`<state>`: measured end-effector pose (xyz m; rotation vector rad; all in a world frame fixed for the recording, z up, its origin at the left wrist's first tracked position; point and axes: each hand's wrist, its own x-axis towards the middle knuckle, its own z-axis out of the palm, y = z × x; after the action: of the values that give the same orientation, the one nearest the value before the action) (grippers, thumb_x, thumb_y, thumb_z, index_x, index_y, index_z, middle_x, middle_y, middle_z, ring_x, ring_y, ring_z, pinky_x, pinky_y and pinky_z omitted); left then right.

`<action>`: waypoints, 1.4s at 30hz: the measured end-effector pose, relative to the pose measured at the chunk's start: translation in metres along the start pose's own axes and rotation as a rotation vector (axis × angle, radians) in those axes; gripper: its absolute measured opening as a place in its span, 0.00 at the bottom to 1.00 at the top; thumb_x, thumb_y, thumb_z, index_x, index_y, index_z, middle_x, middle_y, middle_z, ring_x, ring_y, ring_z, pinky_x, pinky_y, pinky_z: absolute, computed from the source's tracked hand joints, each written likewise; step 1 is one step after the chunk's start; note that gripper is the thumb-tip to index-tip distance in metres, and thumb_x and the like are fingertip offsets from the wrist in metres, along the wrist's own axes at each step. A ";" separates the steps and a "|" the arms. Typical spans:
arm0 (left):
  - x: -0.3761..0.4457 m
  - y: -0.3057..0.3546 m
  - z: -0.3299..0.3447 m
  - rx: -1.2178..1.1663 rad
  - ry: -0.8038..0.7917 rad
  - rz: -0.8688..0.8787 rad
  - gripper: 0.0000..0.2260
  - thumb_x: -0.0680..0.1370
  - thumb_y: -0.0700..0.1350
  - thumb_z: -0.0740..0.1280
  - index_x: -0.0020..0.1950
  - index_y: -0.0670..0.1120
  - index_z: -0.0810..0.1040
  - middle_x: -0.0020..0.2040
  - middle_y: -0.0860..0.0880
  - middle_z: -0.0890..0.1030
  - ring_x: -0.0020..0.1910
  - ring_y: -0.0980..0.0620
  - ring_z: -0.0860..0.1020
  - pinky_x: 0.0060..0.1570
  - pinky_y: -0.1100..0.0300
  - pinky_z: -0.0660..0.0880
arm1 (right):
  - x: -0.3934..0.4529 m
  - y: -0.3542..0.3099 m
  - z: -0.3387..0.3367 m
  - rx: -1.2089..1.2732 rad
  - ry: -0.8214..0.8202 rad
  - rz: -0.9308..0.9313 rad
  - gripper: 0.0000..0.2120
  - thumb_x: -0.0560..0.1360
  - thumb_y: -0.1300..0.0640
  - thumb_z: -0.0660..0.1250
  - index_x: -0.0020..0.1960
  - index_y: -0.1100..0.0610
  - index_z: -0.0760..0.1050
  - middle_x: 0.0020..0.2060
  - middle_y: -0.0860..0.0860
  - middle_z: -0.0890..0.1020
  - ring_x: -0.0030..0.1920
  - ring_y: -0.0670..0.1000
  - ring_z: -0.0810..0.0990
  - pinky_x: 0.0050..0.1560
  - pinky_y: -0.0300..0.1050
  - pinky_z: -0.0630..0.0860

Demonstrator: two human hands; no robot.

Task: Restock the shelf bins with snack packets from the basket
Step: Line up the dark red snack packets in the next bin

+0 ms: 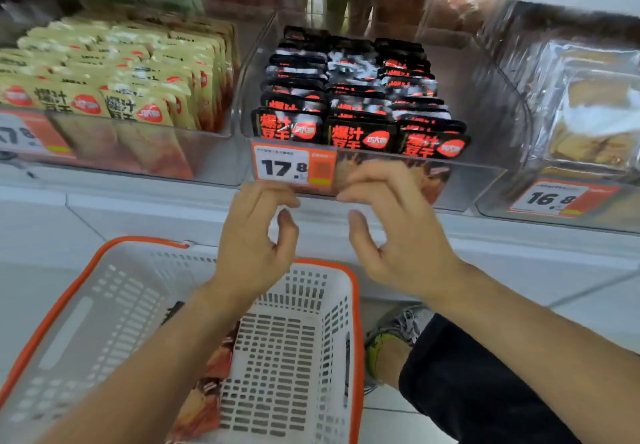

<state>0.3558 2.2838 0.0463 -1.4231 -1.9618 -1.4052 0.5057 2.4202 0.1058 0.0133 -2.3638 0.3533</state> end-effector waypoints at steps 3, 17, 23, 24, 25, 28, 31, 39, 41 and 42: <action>-0.072 -0.068 -0.019 0.121 -0.259 -0.387 0.06 0.78 0.39 0.62 0.52 0.44 0.77 0.47 0.50 0.77 0.44 0.53 0.74 0.46 0.49 0.75 | -0.032 -0.025 0.078 0.211 -0.488 0.124 0.11 0.79 0.63 0.61 0.61 0.57 0.73 0.58 0.52 0.72 0.50 0.56 0.78 0.47 0.54 0.74; -0.287 -0.195 -0.066 0.304 -1.318 -1.180 0.33 0.81 0.54 0.61 0.82 0.51 0.48 0.82 0.46 0.43 0.80 0.41 0.48 0.75 0.45 0.58 | -0.146 -0.073 0.347 0.305 -1.057 0.887 0.29 0.80 0.59 0.64 0.78 0.55 0.59 0.78 0.53 0.57 0.76 0.56 0.60 0.72 0.47 0.63; -0.285 -0.173 -0.040 0.335 -1.314 -1.271 0.31 0.82 0.52 0.59 0.82 0.52 0.50 0.81 0.42 0.39 0.79 0.34 0.43 0.75 0.41 0.57 | -0.158 -0.059 0.384 0.191 -1.029 0.671 0.36 0.78 0.56 0.69 0.80 0.52 0.55 0.80 0.50 0.53 0.80 0.53 0.51 0.78 0.50 0.53; -0.284 -0.170 -0.037 0.358 -1.309 -1.273 0.30 0.81 0.52 0.59 0.81 0.53 0.51 0.81 0.42 0.39 0.79 0.34 0.43 0.75 0.40 0.56 | -0.157 -0.057 0.387 0.152 -1.076 0.632 0.39 0.76 0.55 0.71 0.80 0.53 0.54 0.80 0.51 0.54 0.79 0.54 0.50 0.77 0.52 0.55; -0.284 -0.168 -0.035 0.376 -1.304 -1.280 0.29 0.81 0.52 0.58 0.81 0.53 0.53 0.81 0.41 0.40 0.79 0.34 0.43 0.75 0.39 0.56 | -0.156 -0.056 0.389 0.103 -1.114 0.609 0.40 0.75 0.55 0.72 0.80 0.53 0.53 0.78 0.51 0.56 0.78 0.56 0.52 0.76 0.54 0.58; -0.282 -0.165 -0.032 0.394 -1.246 -1.308 0.23 0.81 0.53 0.59 0.76 0.52 0.64 0.81 0.41 0.46 0.79 0.35 0.47 0.75 0.40 0.56 | -0.155 -0.050 0.384 -0.099 -1.175 0.567 0.37 0.73 0.56 0.73 0.77 0.56 0.58 0.70 0.56 0.63 0.70 0.59 0.60 0.69 0.53 0.65; -0.274 -0.157 -0.027 0.439 -1.130 -1.216 0.19 0.80 0.51 0.62 0.71 0.49 0.69 0.75 0.42 0.60 0.75 0.40 0.58 0.71 0.46 0.63 | -0.162 -0.038 0.364 -0.147 -1.194 0.515 0.25 0.70 0.65 0.71 0.65 0.58 0.68 0.63 0.56 0.67 0.64 0.58 0.65 0.62 0.49 0.69; -0.188 -0.122 -0.007 -0.208 -0.892 -1.075 0.05 0.78 0.52 0.70 0.52 0.53 0.81 0.44 0.54 0.84 0.43 0.51 0.82 0.48 0.45 0.79 | -0.067 -0.009 0.237 0.228 -1.237 0.529 0.18 0.70 0.47 0.77 0.49 0.55 0.75 0.43 0.54 0.79 0.43 0.55 0.78 0.45 0.51 0.74; -0.147 -0.102 -0.008 -0.246 -0.829 -0.947 0.05 0.79 0.49 0.70 0.43 0.56 0.80 0.36 0.57 0.82 0.39 0.50 0.80 0.43 0.50 0.78 | -0.027 0.002 0.189 0.149 -1.263 0.423 0.14 0.74 0.46 0.73 0.51 0.52 0.73 0.45 0.52 0.78 0.44 0.54 0.78 0.47 0.53 0.75; -0.124 -0.090 -0.010 -0.260 -0.795 -0.887 0.05 0.79 0.48 0.69 0.44 0.56 0.81 0.37 0.57 0.83 0.40 0.51 0.81 0.45 0.51 0.78 | -0.008 0.007 0.164 0.103 -1.273 0.381 0.11 0.77 0.48 0.70 0.53 0.52 0.73 0.46 0.53 0.78 0.45 0.55 0.78 0.48 0.54 0.76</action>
<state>0.3302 2.2099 -0.0858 -1.4000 -3.3135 -1.5923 0.4003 2.3838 -0.0147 -0.2311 -3.6072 0.8255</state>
